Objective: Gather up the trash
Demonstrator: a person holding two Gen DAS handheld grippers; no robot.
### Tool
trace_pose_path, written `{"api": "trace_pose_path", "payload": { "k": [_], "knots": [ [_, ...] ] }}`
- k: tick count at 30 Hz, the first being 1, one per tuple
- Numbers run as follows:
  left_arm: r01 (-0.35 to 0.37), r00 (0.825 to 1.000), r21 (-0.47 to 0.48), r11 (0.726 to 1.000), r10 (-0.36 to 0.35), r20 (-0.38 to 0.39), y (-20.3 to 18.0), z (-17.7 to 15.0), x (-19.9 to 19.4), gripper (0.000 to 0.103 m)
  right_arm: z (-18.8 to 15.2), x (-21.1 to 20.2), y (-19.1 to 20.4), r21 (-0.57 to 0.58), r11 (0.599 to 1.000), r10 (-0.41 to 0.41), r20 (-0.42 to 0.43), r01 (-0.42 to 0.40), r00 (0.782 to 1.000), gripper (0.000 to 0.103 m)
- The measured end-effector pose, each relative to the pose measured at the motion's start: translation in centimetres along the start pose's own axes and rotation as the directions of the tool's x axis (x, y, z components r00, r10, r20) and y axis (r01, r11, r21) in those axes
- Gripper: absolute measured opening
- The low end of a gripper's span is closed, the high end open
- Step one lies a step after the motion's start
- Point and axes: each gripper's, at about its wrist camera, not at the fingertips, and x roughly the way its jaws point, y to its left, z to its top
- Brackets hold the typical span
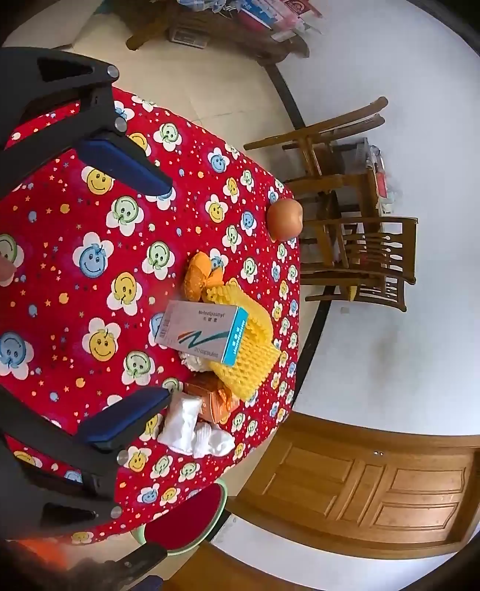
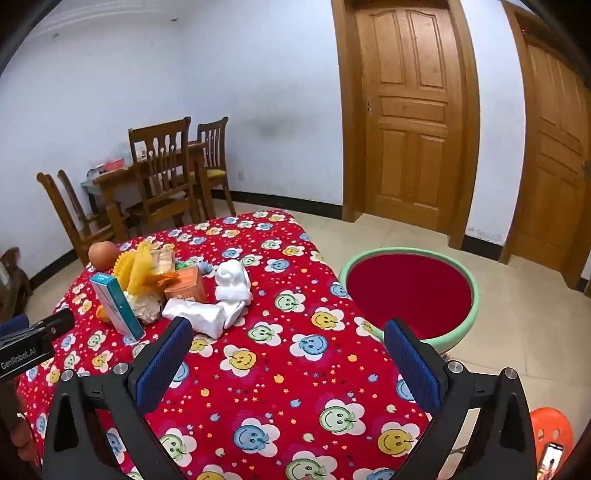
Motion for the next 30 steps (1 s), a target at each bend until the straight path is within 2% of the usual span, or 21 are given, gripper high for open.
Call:
{"api": "trace_pose_path", "payload": {
  "k": [8,30],
  "knots": [
    [0.005,1.0,-0.004,1.0,-0.005,0.013,0.5,0.2,-1.3,0.102,0.0,-0.2,-0.1,0.009,1.0,0.021,-0.012,-0.021,1.0,0.103],
    [-0.008,1.0,-0.028,1.0,0.009,0.018,1.7,0.2,-1.7,0.102,-0.4,0.6,0.4,-0.006,0.998,0.057,-0.045,-0.057,0.997,0.103]
  ]
}}
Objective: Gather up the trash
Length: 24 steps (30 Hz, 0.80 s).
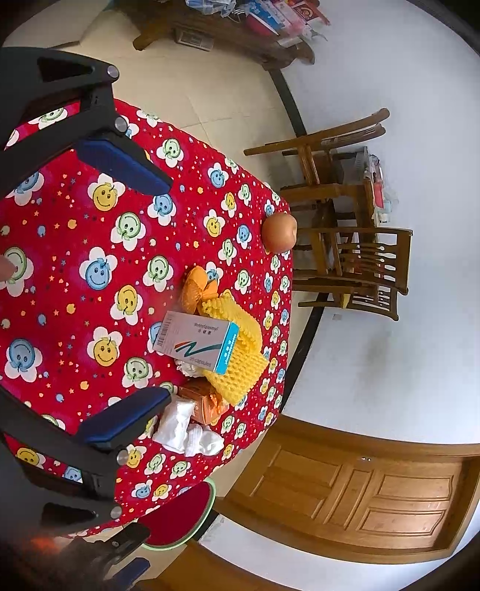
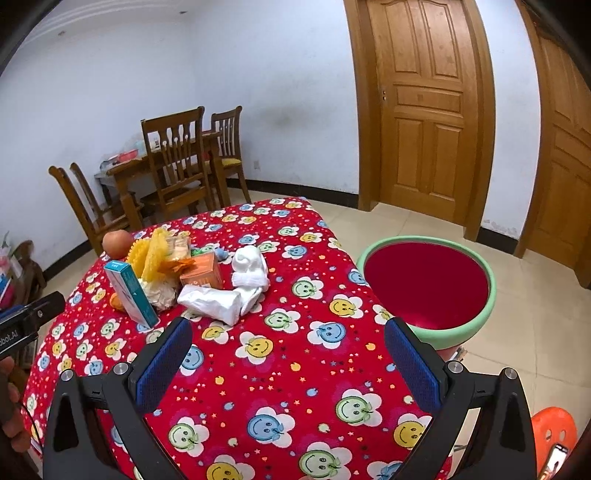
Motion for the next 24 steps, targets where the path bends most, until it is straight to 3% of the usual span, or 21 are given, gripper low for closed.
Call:
{"api": "trace_pose_path", "payload": {
  "k": [24],
  "knots": [
    [-0.005,1.0,0.006,1.0,0.005,-0.01,-0.47,-0.28,0.09,0.102,-0.36,0.3,-0.29,0.01,1.0,0.003,-0.009,-0.003,1.0,0.103]
  ]
}}
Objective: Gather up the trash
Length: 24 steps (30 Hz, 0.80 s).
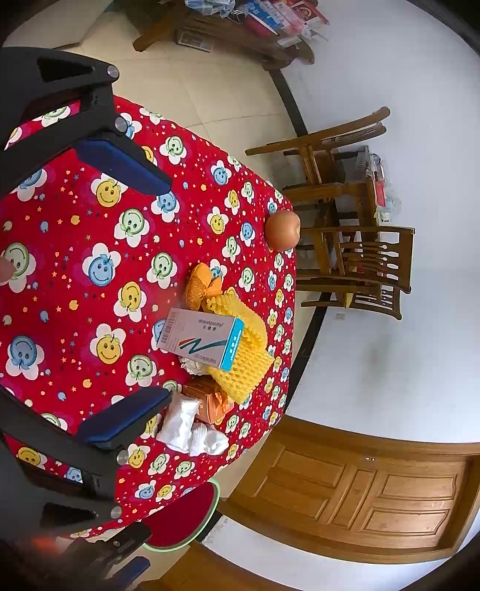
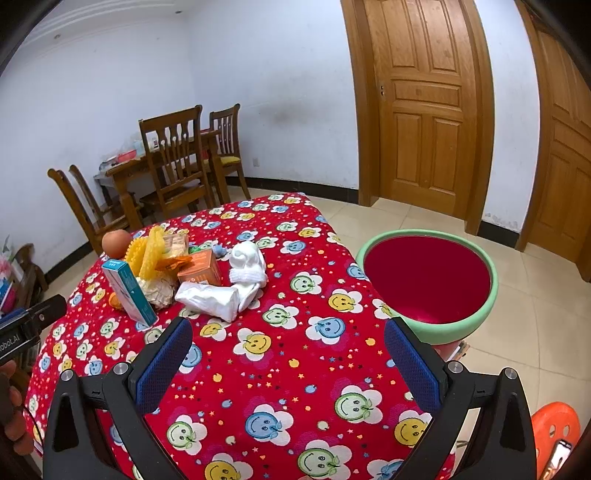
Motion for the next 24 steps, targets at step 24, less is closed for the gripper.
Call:
{"api": "trace_pose_path", "payload": {
  "k": [24],
  "knots": [
    [-0.002,1.0,0.001,1.0,0.002,-0.001,-0.09,0.0,0.04,0.102,-0.25,0.07,-0.09,0.004,1.0,0.001,-0.003,-0.001,1.0,0.103]
  ]
}}
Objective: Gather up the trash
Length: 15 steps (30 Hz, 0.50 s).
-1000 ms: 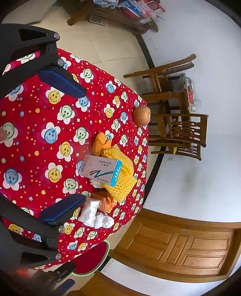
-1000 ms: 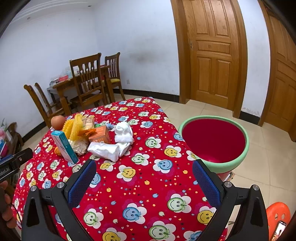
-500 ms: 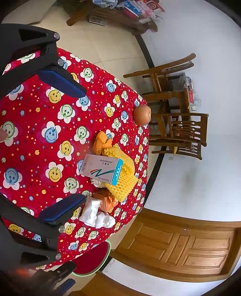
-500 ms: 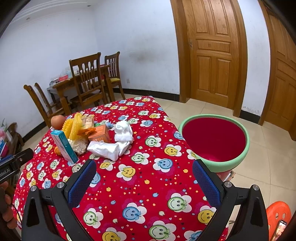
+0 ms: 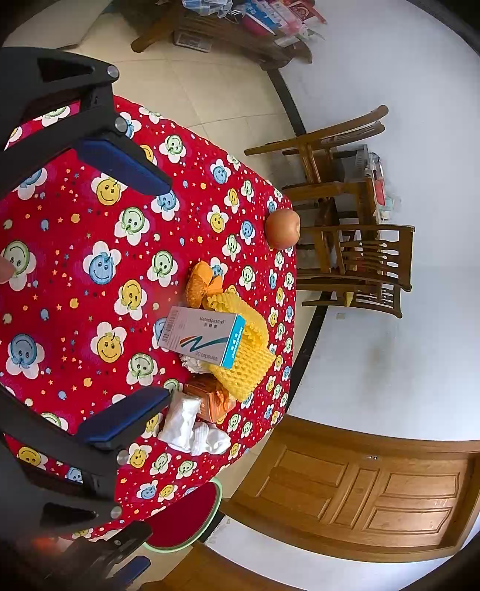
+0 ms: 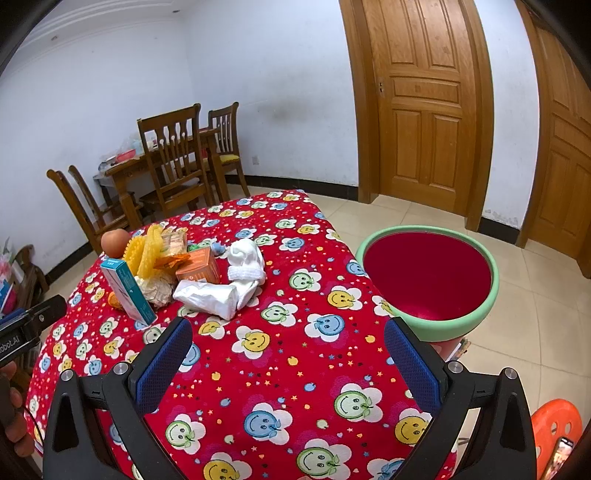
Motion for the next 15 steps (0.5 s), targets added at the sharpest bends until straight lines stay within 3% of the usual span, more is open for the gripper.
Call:
{"api": "trace_pose_path", "payload": {
  "k": [15],
  "knots": [
    [-0.013,1.0,0.028,1.0,0.013,-0.004,0.0,0.8,1.1,0.102,0.5,1.1,0.8,-0.025,0.999,0.032,-0.013,-0.032,0.999,0.103]
  ]
}}
